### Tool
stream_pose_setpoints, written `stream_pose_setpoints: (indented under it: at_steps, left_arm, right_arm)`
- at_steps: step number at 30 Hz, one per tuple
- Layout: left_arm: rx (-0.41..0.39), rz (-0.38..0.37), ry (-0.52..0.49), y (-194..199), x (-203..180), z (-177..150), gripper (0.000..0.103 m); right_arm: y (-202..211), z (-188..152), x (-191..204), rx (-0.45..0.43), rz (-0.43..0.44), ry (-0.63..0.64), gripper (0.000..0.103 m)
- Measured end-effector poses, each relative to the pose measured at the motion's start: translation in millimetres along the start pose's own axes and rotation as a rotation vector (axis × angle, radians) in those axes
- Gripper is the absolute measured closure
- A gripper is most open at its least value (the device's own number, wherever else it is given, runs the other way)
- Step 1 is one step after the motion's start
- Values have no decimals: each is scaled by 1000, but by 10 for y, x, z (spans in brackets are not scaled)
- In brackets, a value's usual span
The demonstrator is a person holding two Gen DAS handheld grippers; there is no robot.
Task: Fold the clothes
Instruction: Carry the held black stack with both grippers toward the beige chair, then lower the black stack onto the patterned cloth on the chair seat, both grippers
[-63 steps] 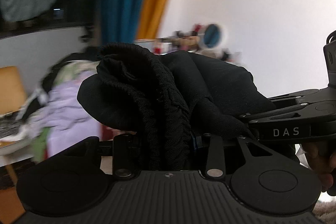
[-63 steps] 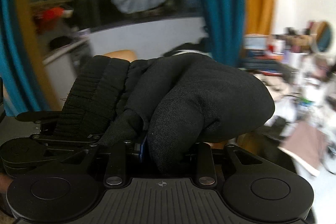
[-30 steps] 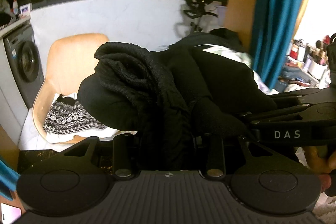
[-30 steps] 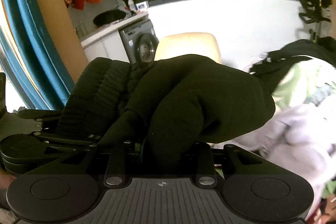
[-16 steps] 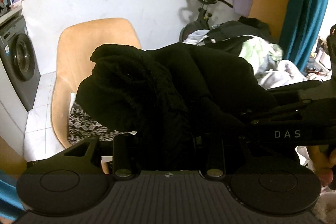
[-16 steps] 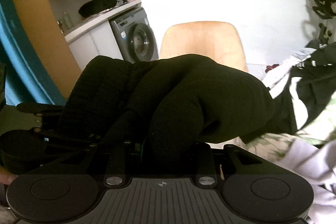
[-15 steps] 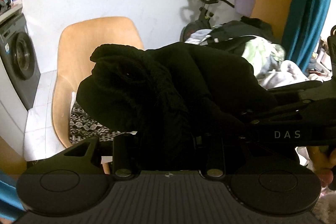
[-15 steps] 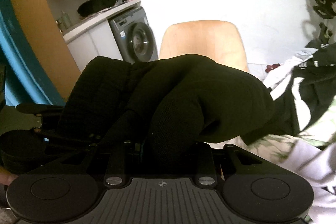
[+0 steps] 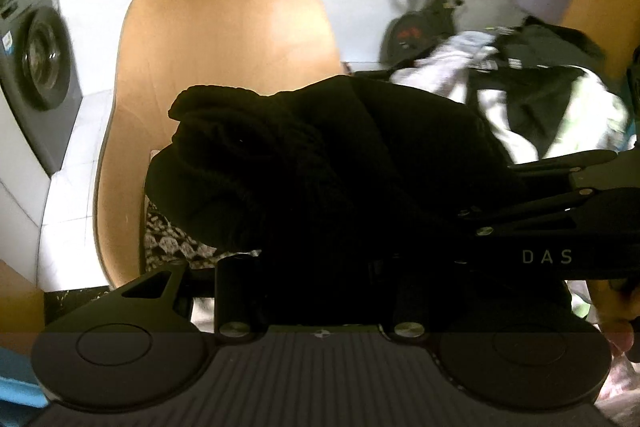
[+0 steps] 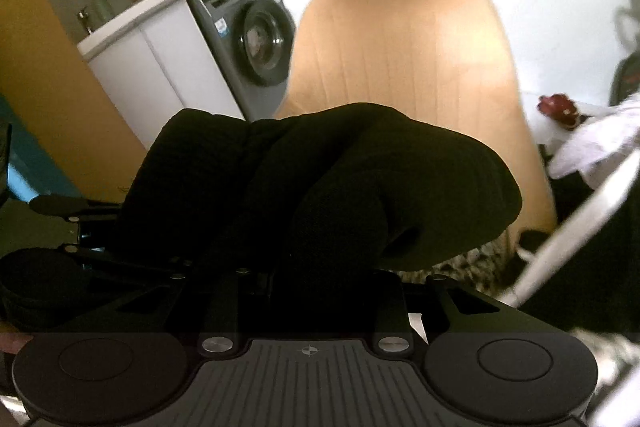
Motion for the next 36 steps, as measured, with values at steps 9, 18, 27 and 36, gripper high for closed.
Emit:
stream_pose_setpoints:
  at_steps: [9,18,27,36]
  left_arm:
    - [118,45,83,-1637,912,184,65]
    - [202,54,139,-2707,1552,-95,62]
    - [267,-49,282,-2636,1854,-540,50]
    - [298,-38,204,-2407,1849,-591,60]
  right_arm:
    - [-1713,673,-728,90,41,-18,77]
    - [-2925,686,-1318,89,24,-116,77]
    - [-2828,484,-1726,121,52,-277,68]
    - [-2680,524,-1715,96,13,-361,82]
Point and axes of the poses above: each gripper's, at about its wrist camera, not at the fingertips, and y roughly against the way its jaws point, x to its left, z to its top, the point moved 10 cm from there along -y, roughly the way its jaws point, and after that the axes turned 13 degrees about -y, right-handed, at the moved point
